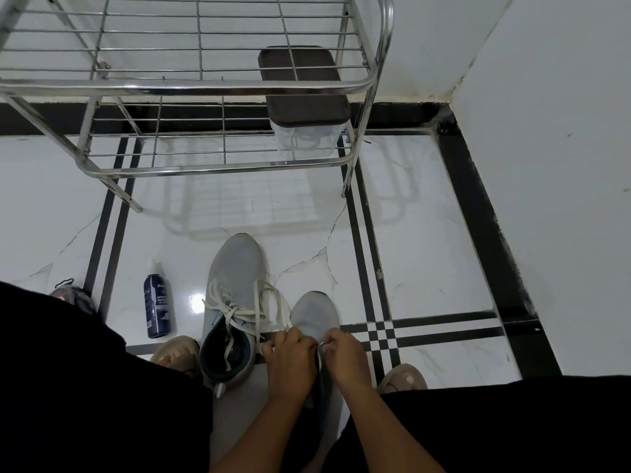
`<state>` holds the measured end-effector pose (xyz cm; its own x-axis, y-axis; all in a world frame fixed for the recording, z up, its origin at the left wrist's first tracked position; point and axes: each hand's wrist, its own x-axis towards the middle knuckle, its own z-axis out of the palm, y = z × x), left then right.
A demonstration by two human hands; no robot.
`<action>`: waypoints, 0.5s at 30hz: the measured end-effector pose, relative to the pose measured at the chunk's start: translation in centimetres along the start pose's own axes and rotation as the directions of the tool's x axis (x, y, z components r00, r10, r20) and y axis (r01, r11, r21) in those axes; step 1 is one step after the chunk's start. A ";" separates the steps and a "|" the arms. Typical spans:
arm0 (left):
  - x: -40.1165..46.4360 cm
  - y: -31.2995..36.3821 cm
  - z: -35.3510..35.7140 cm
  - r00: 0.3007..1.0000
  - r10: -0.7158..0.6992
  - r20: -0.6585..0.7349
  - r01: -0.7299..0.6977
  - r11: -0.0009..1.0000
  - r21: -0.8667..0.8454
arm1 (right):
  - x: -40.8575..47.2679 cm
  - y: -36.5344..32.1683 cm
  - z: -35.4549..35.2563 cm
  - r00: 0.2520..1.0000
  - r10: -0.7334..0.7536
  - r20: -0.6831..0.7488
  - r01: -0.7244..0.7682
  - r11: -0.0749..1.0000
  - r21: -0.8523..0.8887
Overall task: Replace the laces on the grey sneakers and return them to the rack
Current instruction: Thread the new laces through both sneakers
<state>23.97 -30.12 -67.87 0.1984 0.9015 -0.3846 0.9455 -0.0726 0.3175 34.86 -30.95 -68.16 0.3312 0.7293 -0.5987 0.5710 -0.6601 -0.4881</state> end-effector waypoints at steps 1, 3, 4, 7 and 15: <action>-0.2 0.0 0.0 1.000 0.007 0.001 -0.007 1.000 -0.005 | 0.1 -0.1 0.0 1.000 -0.015 -0.005 0.014 1.000 -0.028; -0.6 -0.2 0.3 0.999 -0.004 -0.042 0.003 0.999 -0.039 | 0.4 -0.3 0.0 1.000 -0.012 -0.007 0.012 0.999 -0.040; -0.9 -0.3 0.3 0.996 -0.038 -0.079 0.033 0.997 -0.064 | 0.4 -0.5 -0.1 1.000 0.008 -0.005 -0.008 1.000 -0.015; -1.4 -0.8 0.5 0.972 -0.170 -0.160 0.152 0.981 -0.119 | 0.2 -1.0 -0.6 0.989 0.143 -0.044 -0.133 0.976 0.173; -2.3 -0.6 -1.2 0.925 -0.367 -0.097 0.331 0.905 -0.269 | 2.3 -4.4 -12.2 0.680 0.509 -0.528 -0.074 0.764 0.641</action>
<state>22.65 -31.62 -66.10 -0.1885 0.9022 -0.3880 0.8513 0.3471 0.3935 42.29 -24.12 -59.63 0.9125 0.2552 -0.3197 -0.0693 -0.6737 -0.7357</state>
